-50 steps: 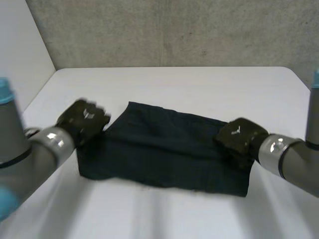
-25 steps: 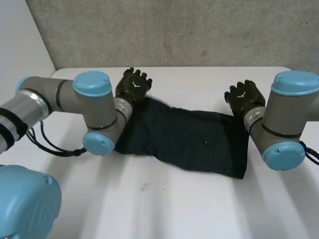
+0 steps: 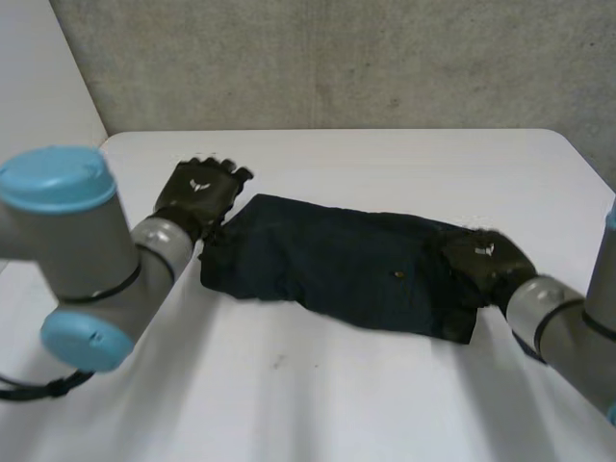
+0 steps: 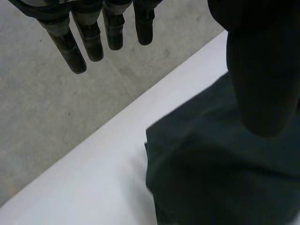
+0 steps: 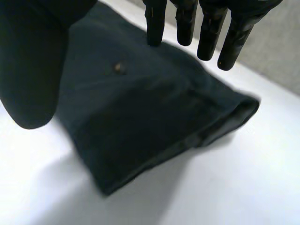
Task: Fold the shorts.
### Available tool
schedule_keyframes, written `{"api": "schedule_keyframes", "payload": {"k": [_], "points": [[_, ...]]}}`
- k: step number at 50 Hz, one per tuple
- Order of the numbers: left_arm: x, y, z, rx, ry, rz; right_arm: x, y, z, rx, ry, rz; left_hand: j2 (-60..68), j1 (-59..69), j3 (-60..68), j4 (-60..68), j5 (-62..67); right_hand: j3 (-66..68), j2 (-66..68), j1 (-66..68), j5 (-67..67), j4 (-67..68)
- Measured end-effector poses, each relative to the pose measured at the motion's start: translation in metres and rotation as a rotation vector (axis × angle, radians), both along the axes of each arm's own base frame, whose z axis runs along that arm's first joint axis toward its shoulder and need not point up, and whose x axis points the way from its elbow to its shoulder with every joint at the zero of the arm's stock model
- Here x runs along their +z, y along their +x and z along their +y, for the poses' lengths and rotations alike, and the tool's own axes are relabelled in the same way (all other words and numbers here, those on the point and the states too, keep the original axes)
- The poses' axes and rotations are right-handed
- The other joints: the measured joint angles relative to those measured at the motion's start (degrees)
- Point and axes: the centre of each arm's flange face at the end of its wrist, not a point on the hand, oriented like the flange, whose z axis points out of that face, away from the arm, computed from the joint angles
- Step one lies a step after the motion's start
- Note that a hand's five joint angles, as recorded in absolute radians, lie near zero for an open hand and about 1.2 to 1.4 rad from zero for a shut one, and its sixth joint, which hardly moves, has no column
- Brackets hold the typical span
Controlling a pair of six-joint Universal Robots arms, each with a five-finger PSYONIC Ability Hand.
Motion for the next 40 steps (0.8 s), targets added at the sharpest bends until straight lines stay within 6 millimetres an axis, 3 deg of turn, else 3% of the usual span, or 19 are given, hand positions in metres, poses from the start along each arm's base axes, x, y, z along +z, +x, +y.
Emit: {"api": "schedule_keyframes", "payload": {"k": [7, 11, 14, 18, 24, 34, 36, 40], "points": [[-0.018, 0.019, 0.016, 0.018, -0.011, 0.011, -0.028, -0.006, 0.005, -0.013, 0.007, -0.005, 0.0, 0.0, 0.0, 0.0, 0.0, 0.2, 0.1, 0.0, 0.0, 0.0], [-0.025, 0.022, 0.021, 0.02, -0.033, 0.016, -0.045, -0.007, 0.0, -0.024, -0.007, 0.007, 0.0, 0.0, 0.0, 0.0, 0.0, 7.7, 7.4, 5.4, 5.5, 6.3], [-0.026, 0.022, 0.021, 0.019, -0.042, 0.018, -0.052, -0.007, -0.007, -0.034, -0.028, 0.017, 0.0, 0.0, 0.0, 0.0, 0.0, 42.0, 42.9, 31.9, 37.7, 40.5], [-0.026, 0.021, 0.021, 0.018, -0.046, 0.019, -0.052, -0.011, -0.019, -0.05, -0.07, 0.035, 0.0, 0.0, 0.0, 0.0, 0.0, 52.8, 53.6, 38.8, 48.8, 53.7], [-0.023, 0.021, 0.023, 0.016, -0.052, 0.022, -0.043, -0.024, -0.032, -0.064, -0.124, 0.105, 0.0, 0.0, 0.0, 0.0, 0.0, 53.7, 54.3, 40.3, 48.9, 54.6], [-0.006, 0.023, 0.025, 0.019, -0.094, 0.047, 0.003, -0.067, -0.054, -0.025, -0.216, 0.481, 0.0, 0.0, 0.0, 0.0, 0.0, 54.5, 54.3, 42.2, 50.0, 54.6], [-0.003, 0.024, 0.026, 0.019, -0.099, 0.05, 0.009, -0.067, -0.056, -0.009, -0.226, 0.517, 0.0, 0.0, 0.0, 0.0, 0.0, 54.7, 54.6, 42.5, 50.3, 54.6], [0.0, 0.024, 0.026, 0.019, -0.106, 0.055, 0.035, -0.046, -0.058, 0.086, -0.306, 0.586, 0.0, 0.0, 0.0, 0.0, 0.0, 54.8, 54.9, 43.1, 51.0, 54.7]]}}
